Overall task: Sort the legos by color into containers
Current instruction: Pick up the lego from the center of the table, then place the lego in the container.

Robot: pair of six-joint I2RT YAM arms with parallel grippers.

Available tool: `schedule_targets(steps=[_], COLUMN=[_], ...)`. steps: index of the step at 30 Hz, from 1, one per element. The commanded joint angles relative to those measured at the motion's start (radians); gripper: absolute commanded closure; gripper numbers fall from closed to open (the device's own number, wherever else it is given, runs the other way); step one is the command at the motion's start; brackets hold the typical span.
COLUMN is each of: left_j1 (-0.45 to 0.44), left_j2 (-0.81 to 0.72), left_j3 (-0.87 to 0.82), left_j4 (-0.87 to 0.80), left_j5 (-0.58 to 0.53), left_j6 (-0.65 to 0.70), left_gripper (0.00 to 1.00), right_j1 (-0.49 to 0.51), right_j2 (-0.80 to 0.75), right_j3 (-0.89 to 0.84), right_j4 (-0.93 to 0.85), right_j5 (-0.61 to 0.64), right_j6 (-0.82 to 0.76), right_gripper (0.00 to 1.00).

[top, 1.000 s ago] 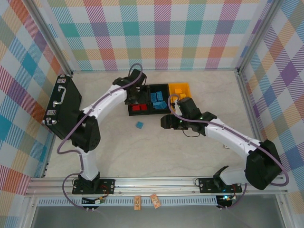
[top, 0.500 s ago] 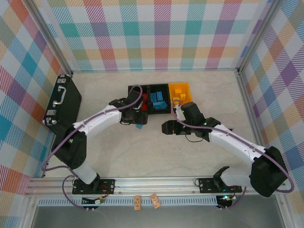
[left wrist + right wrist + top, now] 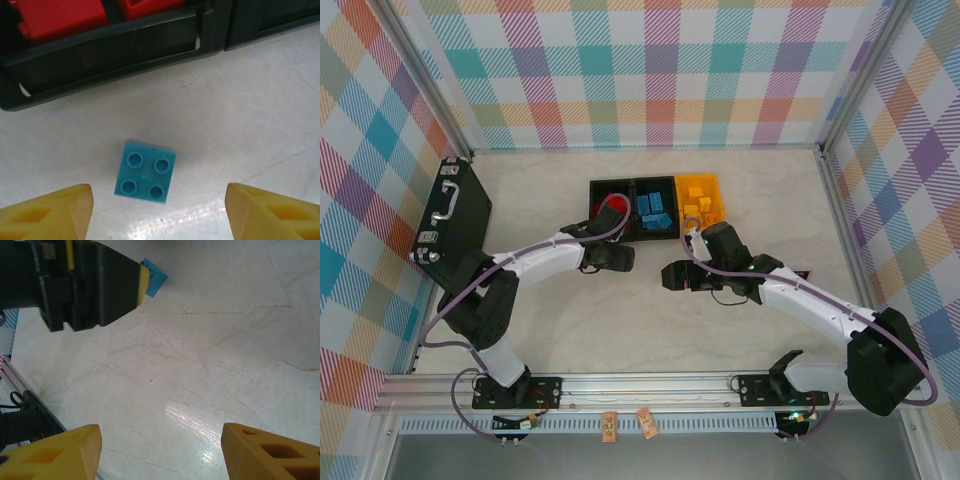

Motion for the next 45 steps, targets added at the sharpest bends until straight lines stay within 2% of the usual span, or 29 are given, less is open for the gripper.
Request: schedule_targets(steps=[1,10,19,21,23,30,34,39,45], left_j1=[-0.009,-0.021,-0.044,-0.050,-0.055,-0.073,-0.081,-0.088,-0.088], left_j2=[0.049,0.111,0.119,0.111,0.101,0.032,-0.004,0.012,0.098], left_j3=[0.003,0.021,0.031,0.030,0.030,0.035,0.060,0.157,0.327], left_j4=[0.027,0.038,0.012,0.003,-0.008,-0.053,-0.071,-0.131,-0.206], left_j5=[-0.033,-0.057,-0.077,-0.084,-0.086,-0.063,-0.017,0.006,0.014], left_j6=[0.008,0.005,0.015,0.015,0.014,-0.018,-0.045,-0.067,-0.077], left_gripper=[0.32,0.44,0.69,0.70,0.75,0.75,0.75,0.75,0.75], right_j1=[-0.004,-0.003,-0.003,-0.003,-0.003,-0.003,-0.041,-0.089,-0.141], right_j2=[-0.003,-0.020,-0.015,-0.014,-0.014,-0.030,-0.053,-0.078,-0.070], right_j3=[-0.011,-0.032,-0.039,-0.038,-0.040,-0.036,-0.045,-0.028,0.006], right_j4=[0.028,0.018,0.026,0.027,0.027,0.020,0.039,0.021,-0.017], right_j5=[-0.011,0.011,0.012,0.015,0.017,0.034,0.001,-0.002,0.015], right_j6=[0.007,0.006,0.011,0.013,0.014,0.024,0.061,0.073,0.079], right_gripper=[0.35,0.35,0.36,0.36,0.36,0.36,0.36,0.36,0.36])
